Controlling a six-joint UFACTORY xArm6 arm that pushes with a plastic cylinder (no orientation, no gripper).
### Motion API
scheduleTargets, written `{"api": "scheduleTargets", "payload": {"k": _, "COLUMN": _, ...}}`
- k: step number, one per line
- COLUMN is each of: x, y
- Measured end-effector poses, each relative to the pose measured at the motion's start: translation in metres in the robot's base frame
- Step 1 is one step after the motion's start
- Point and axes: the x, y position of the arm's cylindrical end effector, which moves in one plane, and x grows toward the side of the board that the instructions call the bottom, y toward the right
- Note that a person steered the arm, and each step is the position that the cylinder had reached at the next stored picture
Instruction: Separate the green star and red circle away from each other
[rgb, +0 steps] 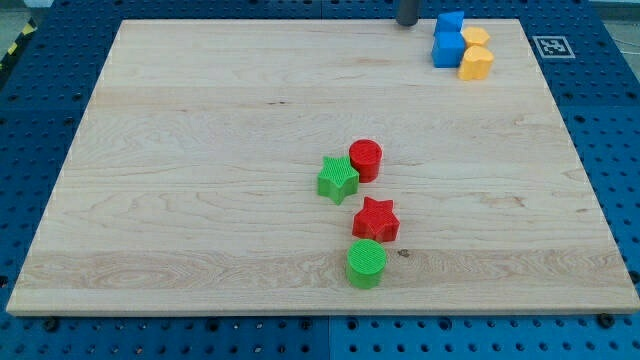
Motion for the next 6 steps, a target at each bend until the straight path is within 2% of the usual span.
{"api": "scheduleTargets", "payload": {"k": 4, "x": 0.106, "y": -0.005}}
{"api": "scheduleTargets", "payload": {"k": 6, "x": 0.139, "y": -0.006}}
